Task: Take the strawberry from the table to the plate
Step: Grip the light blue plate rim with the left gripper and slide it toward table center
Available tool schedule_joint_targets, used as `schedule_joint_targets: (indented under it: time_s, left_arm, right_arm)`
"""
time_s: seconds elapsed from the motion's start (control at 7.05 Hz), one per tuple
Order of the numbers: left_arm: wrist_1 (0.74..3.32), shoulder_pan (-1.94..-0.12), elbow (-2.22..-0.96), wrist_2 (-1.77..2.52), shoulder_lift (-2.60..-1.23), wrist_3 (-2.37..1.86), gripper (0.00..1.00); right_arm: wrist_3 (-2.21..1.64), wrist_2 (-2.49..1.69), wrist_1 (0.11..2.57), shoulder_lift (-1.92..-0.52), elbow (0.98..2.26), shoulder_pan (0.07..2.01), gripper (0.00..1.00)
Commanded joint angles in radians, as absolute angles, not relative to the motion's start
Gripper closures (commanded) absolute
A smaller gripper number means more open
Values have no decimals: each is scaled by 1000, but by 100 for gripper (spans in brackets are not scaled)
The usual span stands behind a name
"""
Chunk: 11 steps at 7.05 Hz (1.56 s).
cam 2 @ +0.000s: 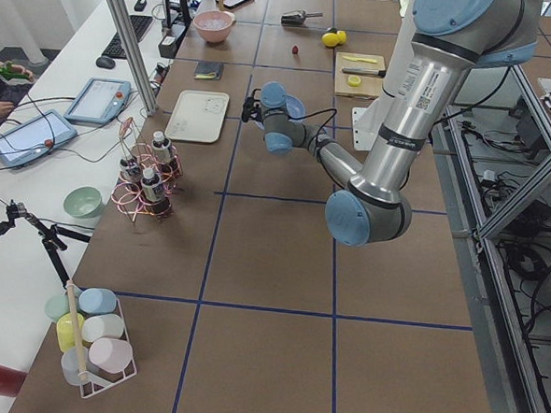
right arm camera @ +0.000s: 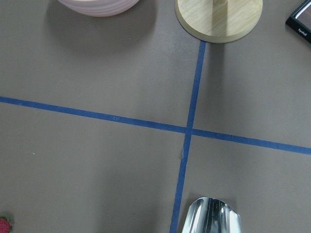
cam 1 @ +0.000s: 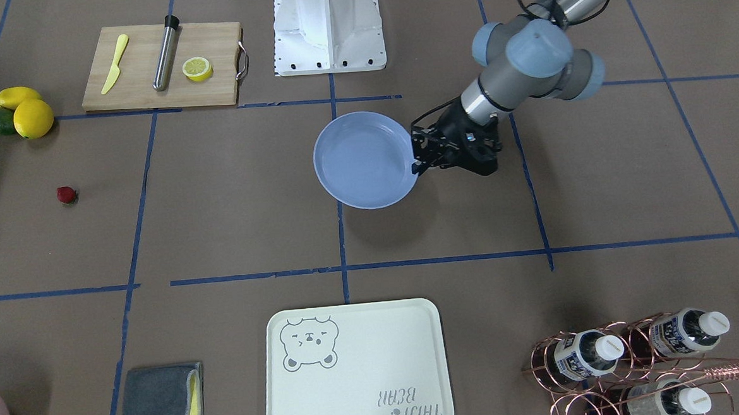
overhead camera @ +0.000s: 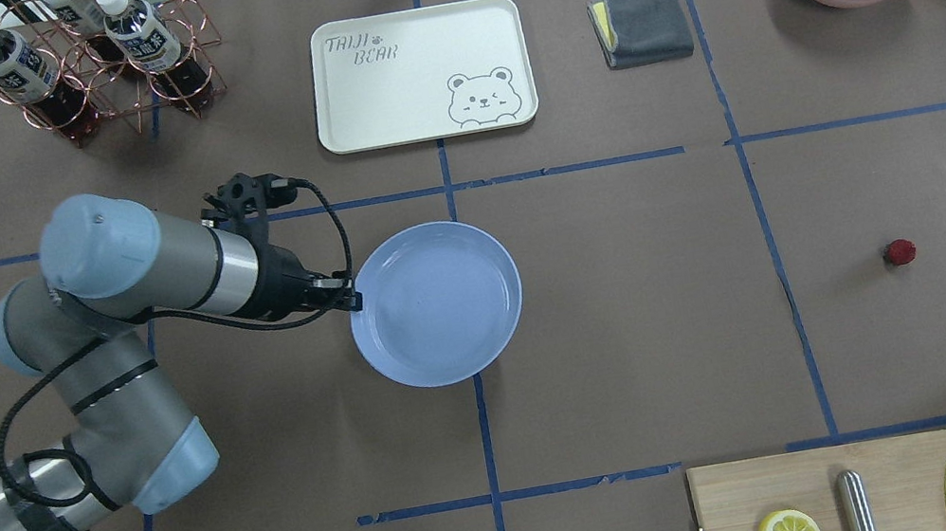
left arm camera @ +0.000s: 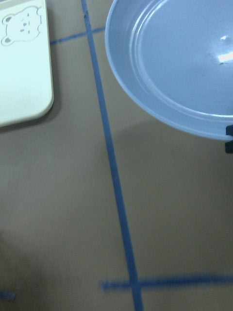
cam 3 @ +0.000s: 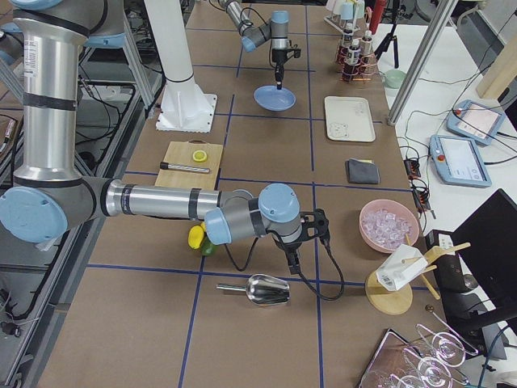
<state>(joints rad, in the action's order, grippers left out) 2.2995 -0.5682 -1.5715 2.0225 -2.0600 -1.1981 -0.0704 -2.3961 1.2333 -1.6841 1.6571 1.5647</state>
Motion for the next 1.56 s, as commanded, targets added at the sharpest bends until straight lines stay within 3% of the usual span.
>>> schedule_joint_targets:
  time_s: [0.0,0.99,1.13,1.28,1.42]
  left_arm:
    - [2301,-514,-1499,1954,-2115,-1216,100]
    - [2299,-531,-1499,1953,-2100,-1213,100]
    - [2299,-531,-1499,1953,-2100,-1213,84]
    - [2298,-531,-1499,1953,-2102,-1213,54]
    - [2299,-531,-1499,1953,-2102,-1213,36]
  right_arm:
    - [-71,-2396,1235,-1684,1658,1565,0]
    - [-72,-2396,1233,-1683,1658,1565,0]
    - [-72,-2396,1233,-1683,1658,1565,0]
    - [-72,-2396,1233,-1683,1660,1565,0]
    - [-72,-2396,1233,-1683,1661,1565,0]
